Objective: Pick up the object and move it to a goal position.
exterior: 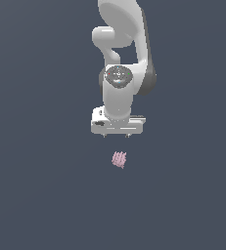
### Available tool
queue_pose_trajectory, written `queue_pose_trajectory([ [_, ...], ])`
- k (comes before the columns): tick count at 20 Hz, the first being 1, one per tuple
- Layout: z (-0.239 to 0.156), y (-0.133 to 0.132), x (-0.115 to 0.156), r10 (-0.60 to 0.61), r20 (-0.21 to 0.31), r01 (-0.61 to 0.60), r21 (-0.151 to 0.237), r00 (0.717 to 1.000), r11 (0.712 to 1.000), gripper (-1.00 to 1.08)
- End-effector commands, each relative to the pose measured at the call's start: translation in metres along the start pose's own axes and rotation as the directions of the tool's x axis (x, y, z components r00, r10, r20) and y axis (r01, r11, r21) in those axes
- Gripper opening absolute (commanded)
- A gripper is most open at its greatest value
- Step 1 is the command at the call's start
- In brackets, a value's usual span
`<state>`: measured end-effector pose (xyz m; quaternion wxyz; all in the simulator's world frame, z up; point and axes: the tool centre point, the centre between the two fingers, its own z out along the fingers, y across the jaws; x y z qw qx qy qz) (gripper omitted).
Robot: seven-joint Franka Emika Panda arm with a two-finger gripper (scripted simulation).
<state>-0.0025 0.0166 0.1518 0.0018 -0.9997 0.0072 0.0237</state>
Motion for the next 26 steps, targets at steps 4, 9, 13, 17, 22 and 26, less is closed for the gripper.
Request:
queue_pose_trajectory([
  [4, 0.016, -0.004, 0.019, 0.074, -0.013, -0.074, 0.001, 0.997, 0.997, 1.0],
  [9, 0.036, -0.009, 0.041, 0.163, -0.03, -0.163, 0.004, 0.986, 0.987, 1.0],
  [13, 0.048, -0.012, 0.052, 0.213, -0.039, -0.213, 0.006, 0.976, 0.977, 1.0],
  [17, 0.055, -0.014, 0.059, 0.243, -0.045, -0.243, 0.008, 0.969, 0.97, 1.0],
  [22, 0.057, -0.015, 0.06, 0.249, -0.045, -0.249, 0.008, 0.968, 0.969, 1.0],
  [26, 0.063, -0.015, 0.06, 0.249, -0.045, -0.249, 0.008, 0.967, 0.968, 1.0],
])
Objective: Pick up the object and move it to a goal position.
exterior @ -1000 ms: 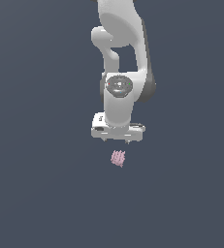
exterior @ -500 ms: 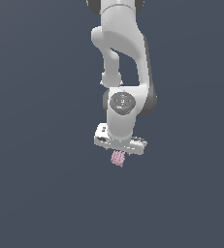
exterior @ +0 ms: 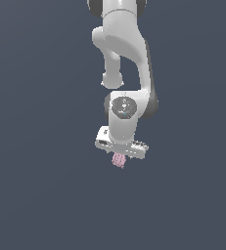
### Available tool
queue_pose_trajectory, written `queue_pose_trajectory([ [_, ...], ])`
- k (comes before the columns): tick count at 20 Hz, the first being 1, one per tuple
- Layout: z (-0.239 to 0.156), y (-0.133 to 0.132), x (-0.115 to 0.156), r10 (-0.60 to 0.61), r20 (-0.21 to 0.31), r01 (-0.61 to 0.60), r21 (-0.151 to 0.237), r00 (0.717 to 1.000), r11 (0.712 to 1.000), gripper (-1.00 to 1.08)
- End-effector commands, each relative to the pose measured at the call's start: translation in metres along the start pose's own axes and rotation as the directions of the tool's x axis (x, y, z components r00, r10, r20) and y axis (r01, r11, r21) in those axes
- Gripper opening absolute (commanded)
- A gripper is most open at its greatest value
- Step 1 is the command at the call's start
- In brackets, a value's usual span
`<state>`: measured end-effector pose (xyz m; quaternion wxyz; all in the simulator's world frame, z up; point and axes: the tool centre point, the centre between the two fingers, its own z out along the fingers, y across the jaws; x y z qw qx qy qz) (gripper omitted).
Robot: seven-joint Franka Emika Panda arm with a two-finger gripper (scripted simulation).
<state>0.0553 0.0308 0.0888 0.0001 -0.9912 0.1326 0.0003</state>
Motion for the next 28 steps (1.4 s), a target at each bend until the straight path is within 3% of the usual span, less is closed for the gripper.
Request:
queue_pose_trajectory([
  [1, 0.007, 0.0, 0.0, 0.001, 0.001, -0.001, 0.0, 1.0, 1.0, 1.0],
  [8, 0.041, 0.0, -0.001, 0.003, 0.0, -0.003, 0.0, 1.0, 1.0, 1.0],
  [14, 0.048, 0.0, 0.001, 0.004, -0.001, -0.004, 0.0, 1.0, 1.0, 1.0],
  [15, 0.048, 0.0, 0.001, 0.004, -0.001, -0.004, 0.0, 1.0, 1.0, -1.0],
  [28, 0.048, 0.001, 0.0, 0.004, -0.001, -0.004, 0.0, 1.0, 1.0, -1.0],
])
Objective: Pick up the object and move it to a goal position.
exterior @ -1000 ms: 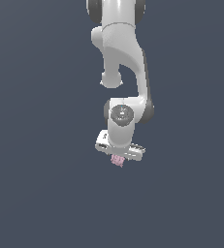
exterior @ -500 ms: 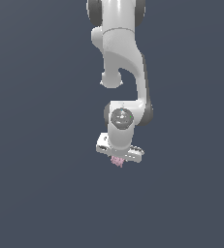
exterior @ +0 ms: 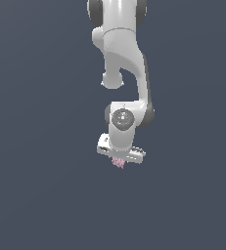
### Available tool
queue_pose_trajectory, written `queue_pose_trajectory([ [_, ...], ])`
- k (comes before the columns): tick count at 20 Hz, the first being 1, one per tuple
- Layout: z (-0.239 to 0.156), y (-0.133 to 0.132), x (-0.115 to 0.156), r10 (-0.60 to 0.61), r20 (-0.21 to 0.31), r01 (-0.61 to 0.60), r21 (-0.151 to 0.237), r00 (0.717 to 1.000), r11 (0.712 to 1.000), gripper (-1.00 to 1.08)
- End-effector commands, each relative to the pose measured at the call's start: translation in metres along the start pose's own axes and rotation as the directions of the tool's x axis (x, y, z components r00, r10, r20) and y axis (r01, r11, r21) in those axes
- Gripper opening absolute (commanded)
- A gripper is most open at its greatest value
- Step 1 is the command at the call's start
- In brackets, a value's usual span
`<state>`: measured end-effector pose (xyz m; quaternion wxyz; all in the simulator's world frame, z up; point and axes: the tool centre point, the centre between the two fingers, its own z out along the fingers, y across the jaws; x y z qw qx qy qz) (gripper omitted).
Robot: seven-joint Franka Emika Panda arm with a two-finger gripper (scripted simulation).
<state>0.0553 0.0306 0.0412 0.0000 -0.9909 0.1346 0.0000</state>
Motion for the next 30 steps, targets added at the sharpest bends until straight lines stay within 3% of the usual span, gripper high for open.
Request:
queue_pose_trajectory([
  [1, 0.0, 0.002, -0.001, 0.0, 0.0, 0.0, 0.0, 1.0, 1.0, -1.0],
  [30, -0.005, 0.088, -0.077, 0.0, 0.0, 0.0, 0.0, 1.0, 1.0, -1.0],
])
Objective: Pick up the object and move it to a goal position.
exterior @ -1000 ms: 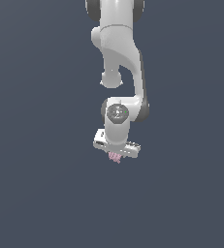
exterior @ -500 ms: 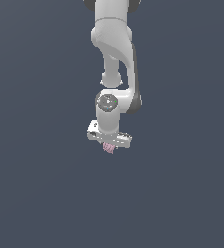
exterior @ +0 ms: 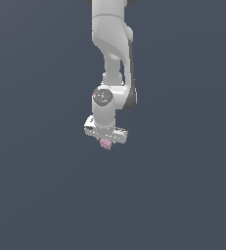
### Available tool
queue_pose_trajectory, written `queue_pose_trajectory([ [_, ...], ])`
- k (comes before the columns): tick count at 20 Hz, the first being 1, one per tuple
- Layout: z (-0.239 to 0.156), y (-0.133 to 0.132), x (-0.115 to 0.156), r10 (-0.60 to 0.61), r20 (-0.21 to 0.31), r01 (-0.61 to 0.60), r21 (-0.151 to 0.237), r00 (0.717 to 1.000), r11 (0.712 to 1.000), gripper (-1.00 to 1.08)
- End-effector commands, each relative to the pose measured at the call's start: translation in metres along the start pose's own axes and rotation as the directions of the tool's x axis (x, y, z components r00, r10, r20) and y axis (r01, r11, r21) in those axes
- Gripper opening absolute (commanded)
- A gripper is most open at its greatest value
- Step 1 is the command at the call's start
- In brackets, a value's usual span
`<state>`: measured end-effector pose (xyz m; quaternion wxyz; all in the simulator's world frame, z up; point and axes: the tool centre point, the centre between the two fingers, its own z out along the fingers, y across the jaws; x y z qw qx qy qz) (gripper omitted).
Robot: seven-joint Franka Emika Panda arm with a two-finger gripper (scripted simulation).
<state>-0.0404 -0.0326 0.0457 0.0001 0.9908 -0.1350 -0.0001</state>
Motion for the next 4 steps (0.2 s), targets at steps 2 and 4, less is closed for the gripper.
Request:
queue_pose_trajectory([
  [2, -0.0003, 0.003, -0.0023, -0.001, 0.0, 0.001, 0.0, 1.0, 1.0, -1.0],
  [4, -0.0003, 0.0029, -0.0019, -0.001, 0.0, 0.001, 0.0, 1.0, 1.0, -1.0],
])
